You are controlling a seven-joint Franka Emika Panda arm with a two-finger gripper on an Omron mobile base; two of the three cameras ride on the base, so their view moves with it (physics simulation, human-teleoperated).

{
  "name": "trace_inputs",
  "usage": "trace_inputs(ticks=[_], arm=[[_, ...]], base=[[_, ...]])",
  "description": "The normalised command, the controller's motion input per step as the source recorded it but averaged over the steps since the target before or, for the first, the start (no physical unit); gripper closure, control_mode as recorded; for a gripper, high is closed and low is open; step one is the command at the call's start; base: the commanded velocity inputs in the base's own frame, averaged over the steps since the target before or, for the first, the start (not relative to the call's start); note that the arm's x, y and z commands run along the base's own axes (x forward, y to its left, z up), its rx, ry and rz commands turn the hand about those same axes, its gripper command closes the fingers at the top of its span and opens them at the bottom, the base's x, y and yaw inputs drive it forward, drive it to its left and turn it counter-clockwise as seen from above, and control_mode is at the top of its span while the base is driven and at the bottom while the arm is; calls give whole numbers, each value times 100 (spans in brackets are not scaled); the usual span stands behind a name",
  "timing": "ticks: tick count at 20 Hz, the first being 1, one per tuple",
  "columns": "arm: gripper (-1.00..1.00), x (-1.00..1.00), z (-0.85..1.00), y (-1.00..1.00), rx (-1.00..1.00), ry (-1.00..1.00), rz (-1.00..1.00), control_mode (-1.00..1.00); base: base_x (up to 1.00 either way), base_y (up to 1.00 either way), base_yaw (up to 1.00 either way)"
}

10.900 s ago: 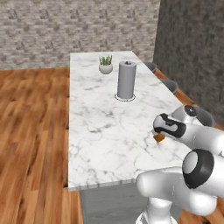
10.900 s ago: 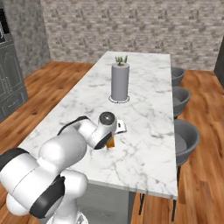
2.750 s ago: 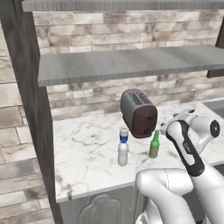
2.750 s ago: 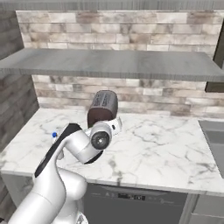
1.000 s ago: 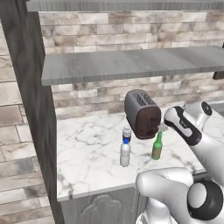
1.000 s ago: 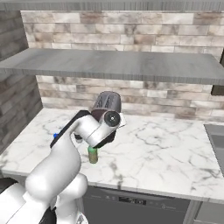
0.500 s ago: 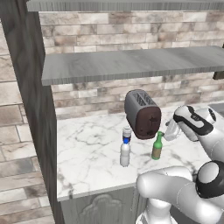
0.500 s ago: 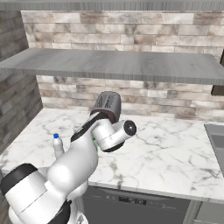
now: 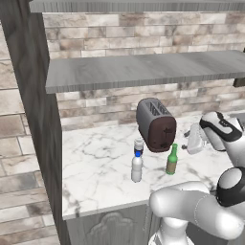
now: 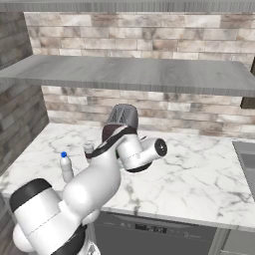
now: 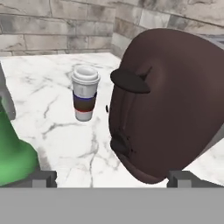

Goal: Move the drinks to the dining counter.

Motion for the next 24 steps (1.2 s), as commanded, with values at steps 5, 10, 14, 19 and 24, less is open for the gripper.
trace_inputs(ticks=[5,10,14,19,24], arm=[[-100,-29,-4,20,0,-10,0,-100],[-100,-2,0,23,5,-1,0,-100],[-100,0,-1,12,9,0,0,-100],[-100,0,-5,10,10,0,0,-100],[-100,-6,0,5,9,1,0,-100]], base=[[0,0,0],[0,0,0],[0,0,0],[0,0,0],[0,0,0]])
